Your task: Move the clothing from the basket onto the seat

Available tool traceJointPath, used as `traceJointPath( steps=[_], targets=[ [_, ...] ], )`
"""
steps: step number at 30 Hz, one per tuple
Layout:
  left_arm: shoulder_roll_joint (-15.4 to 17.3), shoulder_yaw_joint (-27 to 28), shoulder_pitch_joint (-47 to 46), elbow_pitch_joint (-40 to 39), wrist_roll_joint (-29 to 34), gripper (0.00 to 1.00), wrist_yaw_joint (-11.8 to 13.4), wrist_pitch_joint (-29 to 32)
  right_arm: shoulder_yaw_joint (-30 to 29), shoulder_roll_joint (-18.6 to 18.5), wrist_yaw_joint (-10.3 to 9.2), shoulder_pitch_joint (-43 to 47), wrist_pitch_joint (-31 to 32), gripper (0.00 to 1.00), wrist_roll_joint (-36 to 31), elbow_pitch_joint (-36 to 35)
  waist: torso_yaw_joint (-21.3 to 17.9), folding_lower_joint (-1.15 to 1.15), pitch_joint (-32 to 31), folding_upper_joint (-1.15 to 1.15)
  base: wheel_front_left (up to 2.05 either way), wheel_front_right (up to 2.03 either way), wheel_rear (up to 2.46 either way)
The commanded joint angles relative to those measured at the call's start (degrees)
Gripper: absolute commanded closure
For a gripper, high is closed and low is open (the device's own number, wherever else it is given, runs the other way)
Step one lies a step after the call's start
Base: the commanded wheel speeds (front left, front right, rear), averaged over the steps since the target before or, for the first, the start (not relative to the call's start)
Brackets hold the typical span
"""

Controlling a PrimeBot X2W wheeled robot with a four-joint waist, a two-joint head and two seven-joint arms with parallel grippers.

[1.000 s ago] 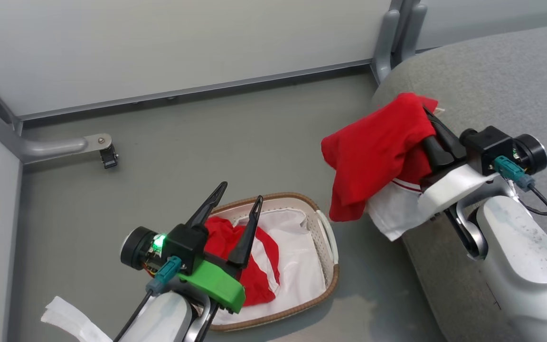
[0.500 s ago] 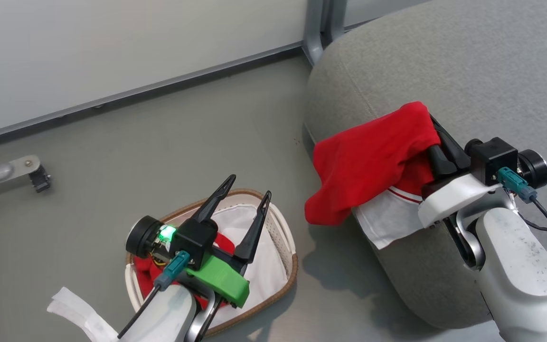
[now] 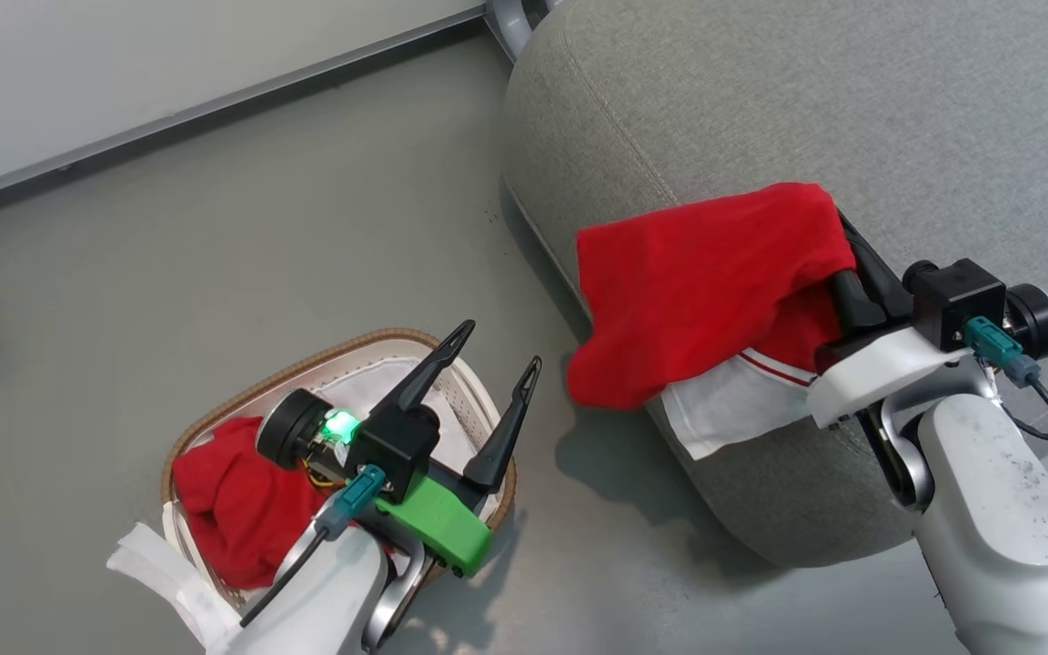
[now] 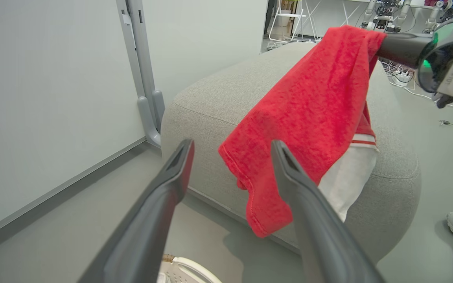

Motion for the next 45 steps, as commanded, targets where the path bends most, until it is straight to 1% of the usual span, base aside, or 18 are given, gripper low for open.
traceJointPath(
  steps=[1, 7, 13, 17, 20, 24, 27, 30, 32, 34, 36, 39, 45],
  targets=[
    [0.22, -0.08, -0.98, 0.24, 0.5, 0.0, -0.25, -0.04, -0.32, -0.19, -0.08, -1.04, -0.15, 1.0, -0.38, 0.2, 0.67, 0.0, 1.06, 0.0, 0.0, 0.0, 0.0],
    [0.26, -0.4, -2.21, 0.06, 0.73, 0.0, -0.22, -0.11, -1.78, -1.51, -0.08, -5.56, -0.14, 1.0, -0.62, 2.38, 3.47, 0.0, 3.35, 0.0, 0.0, 0.0, 0.0],
    [0.59, -0.81, -3.69, -0.31, 1.48, 0.0, -0.45, -0.17, -4.48, -4.8, -0.08, -14.13, -0.15, 1.0, -2.99, 6.49, 6.83, 0.0, 6.38, 0.0, 0.0, 0.0, 0.0],
    [0.57, -1.26, -4.88, -0.67, 1.96, 0.0, -0.4, -0.21, -5.71, -8.65, -0.08, -21.2, -0.01, 1.0, -5.64, 9.85, 9.76, 0.0, 8.72, 0.0, 0.0, 0.0, 0.0],
    [0.55, -1.52, -5.57, -1.06, 2.38, 0.0, -0.32, -0.22, -6.96, -11.79, -0.08, -26.52, 1.26, 1.0, -6.74, 11.73, 11.7, 0.0, 10.36, 0.0, 0.0, 0.0, 0.0],
    [0.41, -2.24, -6.79, -1.66, 3.37, 0.0, -0.25, -0.18, -10.59, -16.93, -0.08, -32.55, 3.07, 1.0, -8.82, 13.42, 14.61, 0.0, 13.03, 0.0, 0.0, 0.0, 0.0],
    [0.4, -2.7, -7.48, -2.11, 3.75, 0.0, -0.34, -0.18, -15.53, -20.61, -0.08, -36.39, 3.94, 1.0, -10.22, 16.32, 16.73, 0.0, 15.04, 0.0, 0.0, 0.0, 0.0],
    [0.46, -3.29, -8.24, -2.64, 4.19, 0.0, -0.5, -0.18, -19.49, -22.53, -0.08, -37.75, 4.19, 1.0, -12.4, 19.43, 18.43, 0.0, 16.68, 0.0, 0.0, 0.0, 0.0],
    [0.34, -3.66, -8.63, -3.11, 4.53, 0.0, -0.45, -0.19, -21.15, -23.79, -0.08, -37.23, 4.34, 1.0, -15.16, 21.21, 19.45, 0.0, 17.85, 0.0, 0.0, 0.0, 0.0],
    [0.26, -3.85, -8.87, -3.41, 4.67, 0.0, -0.25, -0.18, -23.23, -23.62, -0.08, -35.85, 4.65, 1.0, -16.84, 23.44, 20.11, 0.0, 18.85, 0.0, 0.0, 0.0, 0.0],
    [0.38, -3.87, -8.88, -3.69, 4.73, 0.0, 0.0, -0.14, -26.05, -22.64, -0.08, -34.37, 4.39, 1.0, -17.9, 25.72, 20.35, 0.0, 19.74, 0.0, 0.0, 0.0, 0.0],
    [0.85, -3.74, -8.64, -3.98, 4.53, 0.0, 0.36, -0.02, -30.3, -20.41, -0.08, -31.65, 3.67, 1.0, -19.44, 28.9, 20.09, 0.0, 20.74, 0.0, 0.0, 0.0, 0.0],
    [1.7, -3.25, -8.73, -4.41, 4.09, 0.0, 1.07, 0.21, -34.71, -15.77, -0.08, -28.29, 1.46, 1.0, -21.15, 31.91, 18.45, 0.0, 21.34, 0.0, 0.0, 0.0, 0.0]
  ],
)
